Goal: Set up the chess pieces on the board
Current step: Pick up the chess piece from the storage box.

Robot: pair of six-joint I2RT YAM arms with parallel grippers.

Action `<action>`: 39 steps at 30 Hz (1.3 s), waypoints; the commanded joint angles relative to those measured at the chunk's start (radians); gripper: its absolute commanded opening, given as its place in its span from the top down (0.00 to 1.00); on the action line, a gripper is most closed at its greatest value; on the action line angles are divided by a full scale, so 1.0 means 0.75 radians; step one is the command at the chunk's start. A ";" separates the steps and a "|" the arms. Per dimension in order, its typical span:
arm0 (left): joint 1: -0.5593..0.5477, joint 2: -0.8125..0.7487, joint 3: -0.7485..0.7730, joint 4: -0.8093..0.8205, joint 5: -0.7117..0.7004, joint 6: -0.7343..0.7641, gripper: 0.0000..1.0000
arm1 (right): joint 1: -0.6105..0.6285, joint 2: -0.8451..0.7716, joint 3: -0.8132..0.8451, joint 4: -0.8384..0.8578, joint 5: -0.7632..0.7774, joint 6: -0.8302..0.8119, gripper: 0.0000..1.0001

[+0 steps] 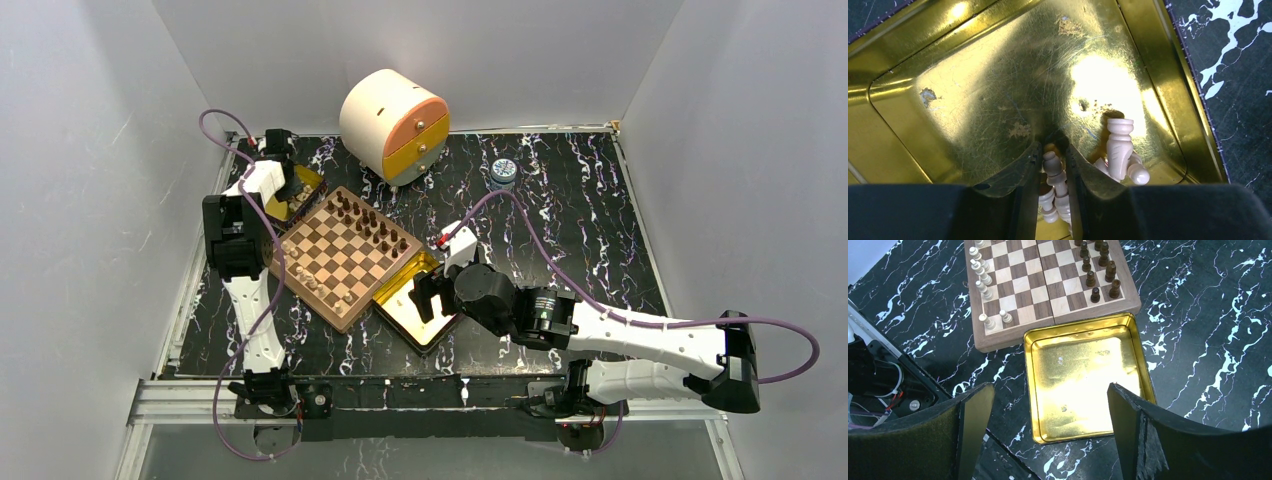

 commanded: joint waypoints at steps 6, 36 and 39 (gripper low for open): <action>-0.001 -0.018 0.000 -0.010 -0.001 -0.001 0.92 | 0.005 -0.017 0.038 0.080 0.047 -0.013 0.07; 0.004 -0.330 -0.066 0.036 0.052 0.072 1.00 | 0.005 0.003 0.051 0.095 0.020 0.096 0.07; 0.002 -0.396 -0.115 0.042 0.128 0.057 1.00 | 0.005 0.005 0.053 0.093 0.015 0.124 0.03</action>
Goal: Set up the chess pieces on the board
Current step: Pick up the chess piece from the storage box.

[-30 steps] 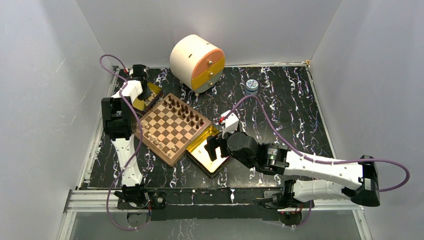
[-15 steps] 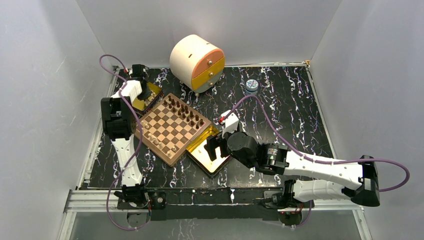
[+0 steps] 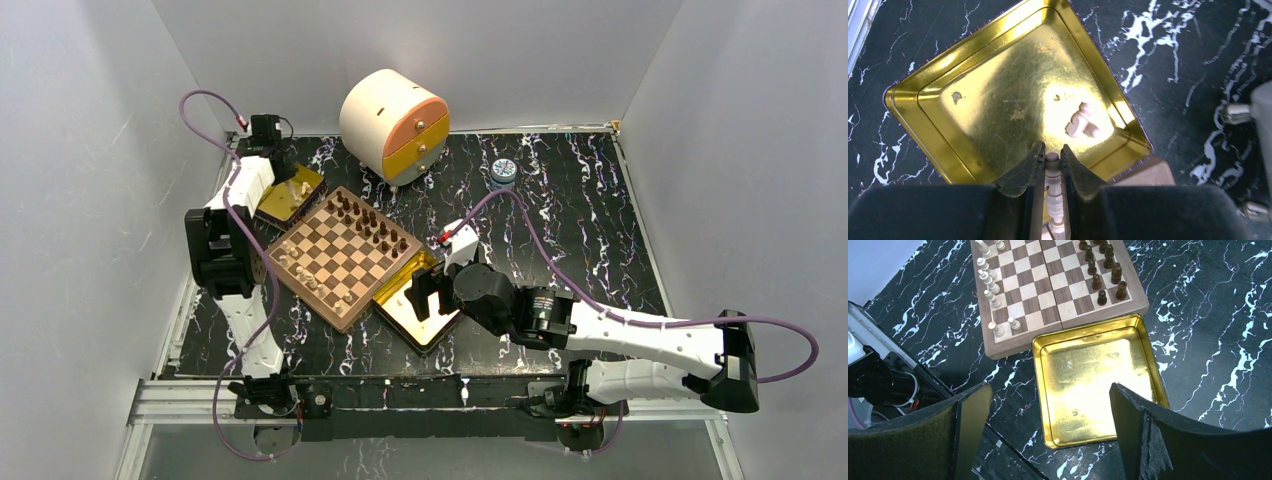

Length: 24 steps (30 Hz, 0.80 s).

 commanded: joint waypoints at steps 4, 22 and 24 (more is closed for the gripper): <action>0.001 -0.306 -0.168 0.040 0.126 -0.018 1.00 | 0.004 0.004 0.077 0.030 0.039 0.130 0.01; -0.013 -0.857 -0.478 0.011 0.624 -0.089 1.00 | -0.039 0.036 0.073 0.162 -0.055 0.129 0.01; -0.016 -0.915 -0.521 0.013 0.696 -0.102 1.00 | -0.063 0.045 0.063 0.214 -0.115 0.084 0.01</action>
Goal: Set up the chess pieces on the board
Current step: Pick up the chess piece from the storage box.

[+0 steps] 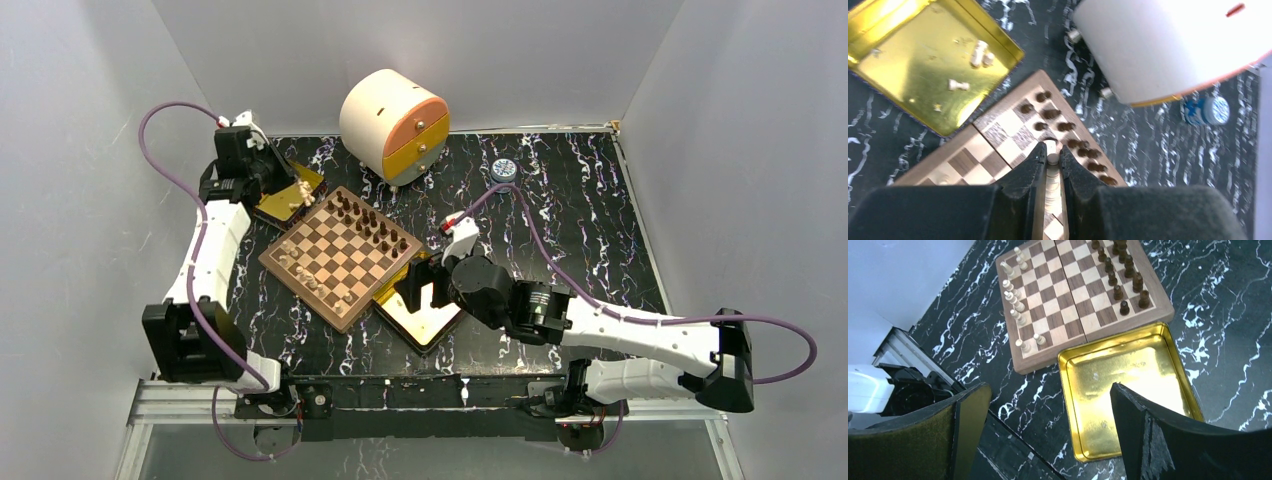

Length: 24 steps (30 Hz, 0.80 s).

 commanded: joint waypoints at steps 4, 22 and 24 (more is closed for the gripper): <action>-0.020 -0.225 -0.135 -0.007 0.409 -0.009 1.00 | -0.124 0.026 0.006 0.273 -0.259 -0.080 0.05; -0.144 -0.378 -0.345 0.098 0.837 -0.098 1.00 | -0.560 0.364 -0.011 0.825 -0.960 0.492 0.43; -0.170 -0.372 -0.360 0.121 0.877 -0.110 1.00 | -0.602 0.409 0.009 0.873 -1.052 0.505 0.51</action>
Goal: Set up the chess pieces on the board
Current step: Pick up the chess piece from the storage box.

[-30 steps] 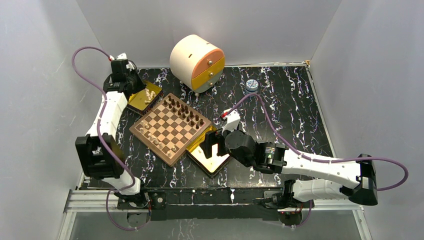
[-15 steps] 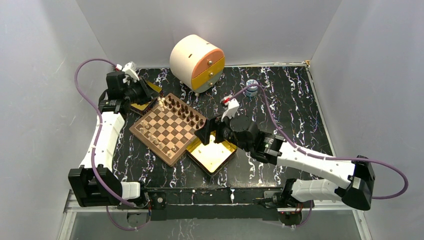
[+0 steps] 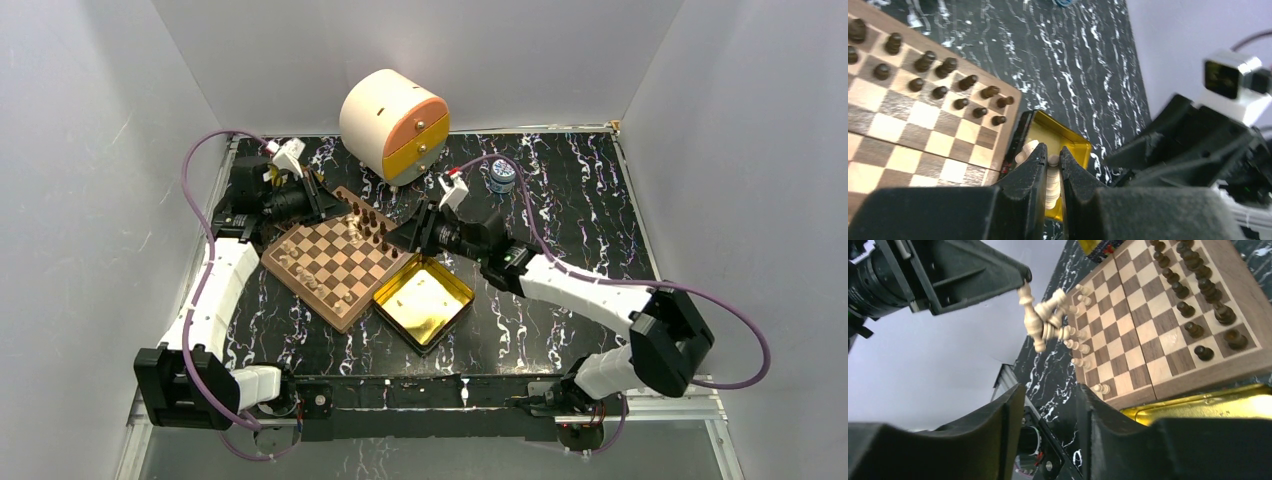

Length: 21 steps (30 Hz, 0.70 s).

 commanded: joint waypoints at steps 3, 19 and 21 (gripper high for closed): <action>-0.058 -0.038 -0.039 0.077 0.165 -0.043 1.00 | -0.128 0.090 0.043 0.290 -0.328 0.130 0.53; -0.075 -0.054 -0.095 0.201 0.225 -0.109 1.00 | -0.248 0.267 -0.002 0.597 -0.642 0.420 0.33; -0.075 -0.061 -0.097 0.210 0.221 -0.116 1.00 | -0.250 0.289 0.003 0.637 -0.663 0.477 0.31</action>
